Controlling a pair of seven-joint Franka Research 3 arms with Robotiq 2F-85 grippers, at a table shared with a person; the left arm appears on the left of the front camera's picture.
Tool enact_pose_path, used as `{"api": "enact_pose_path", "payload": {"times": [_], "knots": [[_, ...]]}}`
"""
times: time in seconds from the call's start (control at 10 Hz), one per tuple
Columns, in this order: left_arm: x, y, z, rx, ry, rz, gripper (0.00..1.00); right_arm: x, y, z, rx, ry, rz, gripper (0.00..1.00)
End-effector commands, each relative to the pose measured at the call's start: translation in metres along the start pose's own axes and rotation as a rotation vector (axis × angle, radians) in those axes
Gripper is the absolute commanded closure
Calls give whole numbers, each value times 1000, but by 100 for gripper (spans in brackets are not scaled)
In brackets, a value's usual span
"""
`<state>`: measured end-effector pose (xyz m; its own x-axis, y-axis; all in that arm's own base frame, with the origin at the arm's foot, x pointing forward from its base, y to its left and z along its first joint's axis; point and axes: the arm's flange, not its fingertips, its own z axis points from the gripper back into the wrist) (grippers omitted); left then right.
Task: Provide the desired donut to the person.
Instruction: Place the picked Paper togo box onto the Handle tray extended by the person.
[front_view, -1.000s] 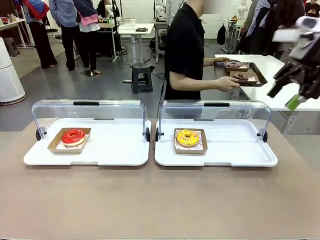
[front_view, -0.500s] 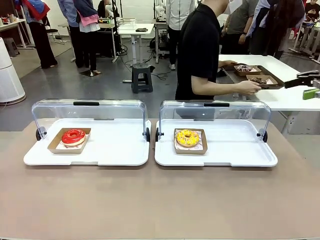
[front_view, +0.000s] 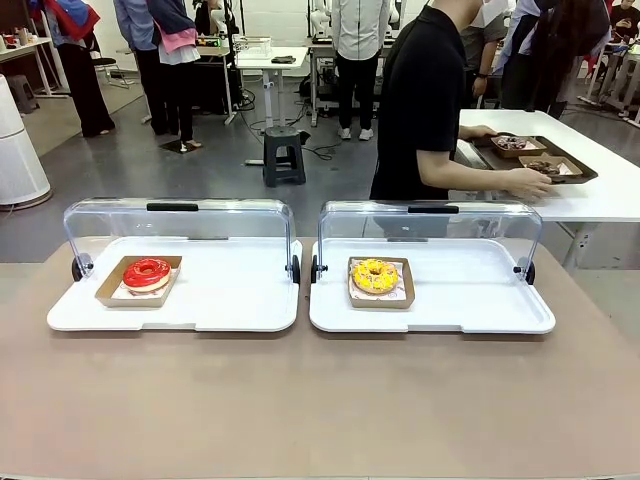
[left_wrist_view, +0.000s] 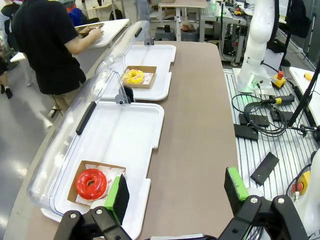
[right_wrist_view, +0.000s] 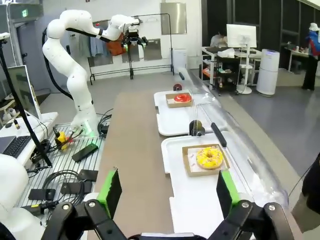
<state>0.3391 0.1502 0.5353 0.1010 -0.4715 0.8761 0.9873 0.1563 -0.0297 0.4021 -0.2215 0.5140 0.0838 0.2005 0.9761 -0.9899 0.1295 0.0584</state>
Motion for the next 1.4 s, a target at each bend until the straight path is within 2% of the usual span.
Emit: {"api": "enact_pose_path", "payload": {"times": [0.0, 1.3], "knots": [[2, -1, 1, -1, -7, 5, 0, 0, -5, -8, 10, -12, 9, 0], [2, -1, 1, -1, -7, 5, 0, 0, -5, -8, 10, -12, 9, 0]]}}
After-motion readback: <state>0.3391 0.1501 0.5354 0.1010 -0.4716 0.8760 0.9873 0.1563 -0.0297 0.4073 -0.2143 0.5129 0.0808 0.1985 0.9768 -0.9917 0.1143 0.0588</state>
